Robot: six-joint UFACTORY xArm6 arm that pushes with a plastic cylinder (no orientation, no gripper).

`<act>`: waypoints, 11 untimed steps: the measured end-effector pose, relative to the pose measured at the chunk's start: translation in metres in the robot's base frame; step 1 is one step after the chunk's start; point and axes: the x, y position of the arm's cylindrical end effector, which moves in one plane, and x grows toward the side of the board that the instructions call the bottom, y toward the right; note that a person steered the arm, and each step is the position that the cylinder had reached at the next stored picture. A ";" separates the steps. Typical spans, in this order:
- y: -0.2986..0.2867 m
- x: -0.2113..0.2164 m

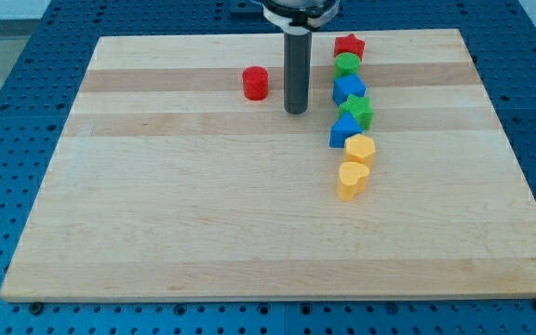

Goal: Move the red circle towards the bottom center

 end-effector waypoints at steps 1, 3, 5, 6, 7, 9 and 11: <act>0.000 -0.028; -0.017 -0.081; -0.043 -0.084; -0.065 -0.084; -0.066 -0.084; -0.066 -0.074; -0.066 -0.020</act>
